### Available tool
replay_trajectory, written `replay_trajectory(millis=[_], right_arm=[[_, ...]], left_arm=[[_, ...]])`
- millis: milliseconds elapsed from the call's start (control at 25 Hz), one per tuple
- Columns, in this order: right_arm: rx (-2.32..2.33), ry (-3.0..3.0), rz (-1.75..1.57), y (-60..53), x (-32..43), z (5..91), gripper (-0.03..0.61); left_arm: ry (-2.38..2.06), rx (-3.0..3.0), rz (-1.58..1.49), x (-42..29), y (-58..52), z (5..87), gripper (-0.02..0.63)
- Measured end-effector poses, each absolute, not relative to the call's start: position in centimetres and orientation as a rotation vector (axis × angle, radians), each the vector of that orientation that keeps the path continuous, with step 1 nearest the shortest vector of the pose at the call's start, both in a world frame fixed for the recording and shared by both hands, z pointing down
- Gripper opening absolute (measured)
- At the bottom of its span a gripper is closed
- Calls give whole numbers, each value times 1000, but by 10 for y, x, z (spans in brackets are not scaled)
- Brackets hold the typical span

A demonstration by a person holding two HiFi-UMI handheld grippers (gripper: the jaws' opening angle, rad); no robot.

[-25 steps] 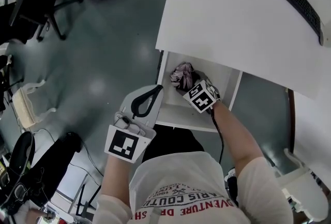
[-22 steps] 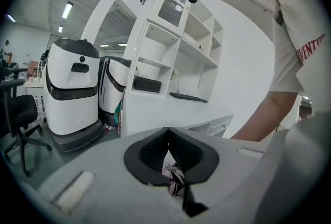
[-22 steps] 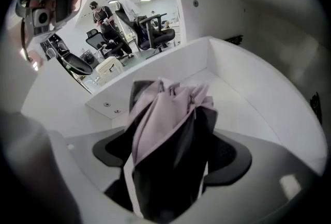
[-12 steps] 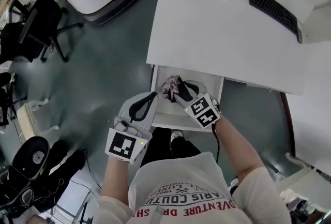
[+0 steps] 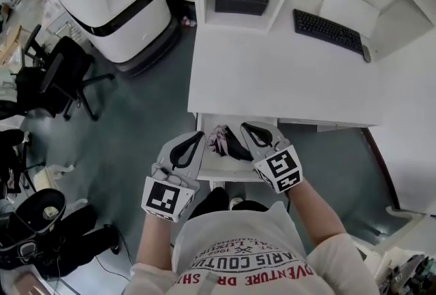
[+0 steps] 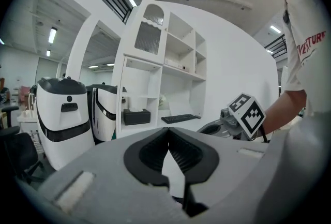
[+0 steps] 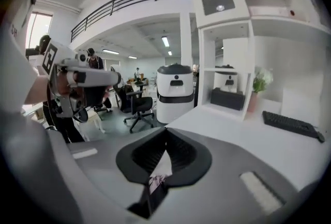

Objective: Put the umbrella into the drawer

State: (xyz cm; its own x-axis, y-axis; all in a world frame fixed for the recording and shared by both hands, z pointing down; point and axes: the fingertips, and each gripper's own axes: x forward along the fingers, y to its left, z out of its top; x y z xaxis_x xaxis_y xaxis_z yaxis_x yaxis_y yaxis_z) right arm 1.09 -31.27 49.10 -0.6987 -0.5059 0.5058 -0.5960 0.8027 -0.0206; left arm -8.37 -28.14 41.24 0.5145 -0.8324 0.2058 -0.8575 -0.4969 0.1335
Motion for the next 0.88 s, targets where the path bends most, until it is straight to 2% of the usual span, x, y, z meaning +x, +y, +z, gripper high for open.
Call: replay_trajectory(millis=[480, 880], right_arm=[[1227, -2738, -4, -309, 70, 330, 0], [1284, -2783, -68, -304, 83, 305, 0]], left_arm=[[-1447, 2651, 159, -67, -286, 334, 5], [-1494, 2644, 140, -64, -288, 314, 5]])
